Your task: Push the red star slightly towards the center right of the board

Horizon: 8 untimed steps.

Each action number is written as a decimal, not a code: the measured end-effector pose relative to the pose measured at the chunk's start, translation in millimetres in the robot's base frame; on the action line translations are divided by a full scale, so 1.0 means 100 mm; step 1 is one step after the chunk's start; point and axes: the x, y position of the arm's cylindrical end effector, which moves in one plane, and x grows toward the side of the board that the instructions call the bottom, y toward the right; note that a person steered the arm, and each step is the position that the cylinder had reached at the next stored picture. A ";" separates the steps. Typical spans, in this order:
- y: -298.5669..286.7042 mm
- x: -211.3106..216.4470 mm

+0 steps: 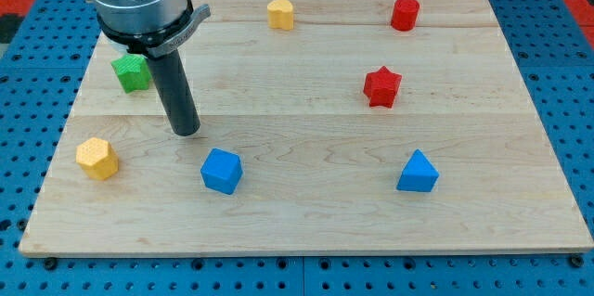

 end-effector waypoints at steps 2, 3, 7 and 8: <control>0.79 -0.07; 0.84 -0.09; 2.16 -0.55; 1.97 -0.78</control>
